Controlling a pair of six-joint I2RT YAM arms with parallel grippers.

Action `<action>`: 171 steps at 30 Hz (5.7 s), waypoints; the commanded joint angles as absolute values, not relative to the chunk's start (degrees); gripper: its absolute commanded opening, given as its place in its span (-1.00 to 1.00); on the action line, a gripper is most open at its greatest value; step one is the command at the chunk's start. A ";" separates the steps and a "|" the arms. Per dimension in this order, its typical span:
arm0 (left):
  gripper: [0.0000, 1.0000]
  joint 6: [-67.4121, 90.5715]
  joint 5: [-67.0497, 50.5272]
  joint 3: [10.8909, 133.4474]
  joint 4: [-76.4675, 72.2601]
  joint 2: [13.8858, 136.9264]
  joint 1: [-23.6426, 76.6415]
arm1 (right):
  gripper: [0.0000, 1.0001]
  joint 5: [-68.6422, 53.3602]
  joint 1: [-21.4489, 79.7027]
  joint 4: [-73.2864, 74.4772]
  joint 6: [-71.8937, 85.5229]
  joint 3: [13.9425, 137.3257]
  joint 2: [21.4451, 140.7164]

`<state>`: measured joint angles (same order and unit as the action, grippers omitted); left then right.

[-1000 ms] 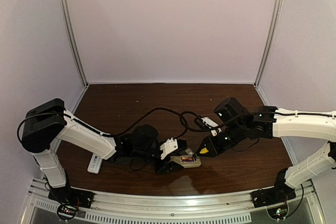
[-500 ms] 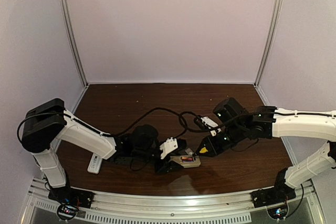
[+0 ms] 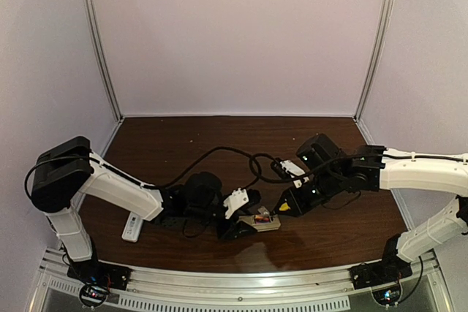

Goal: Unload the batteries from the remote control
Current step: Remove the battery from the remote control without the battery cover.

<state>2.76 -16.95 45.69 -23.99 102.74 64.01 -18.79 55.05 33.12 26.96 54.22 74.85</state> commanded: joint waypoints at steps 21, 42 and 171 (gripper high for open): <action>-1.00 13.04 -36.99 51.28 -15.80 104.76 61.33 | -1.00 -12.44 58.81 26.85 31.73 52.54 78.95; -1.00 6.27 -31.06 45.99 -12.89 100.71 61.29 | -1.00 -11.82 59.11 28.17 34.33 51.18 73.40; -1.00 -44.23 -16.33 53.83 -13.73 92.46 56.39 | -1.00 -7.43 54.67 36.75 -24.84 65.74 72.69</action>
<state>-43.27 -14.41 52.23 -12.21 93.27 56.71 -8.08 54.87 36.38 -23.70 64.16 72.07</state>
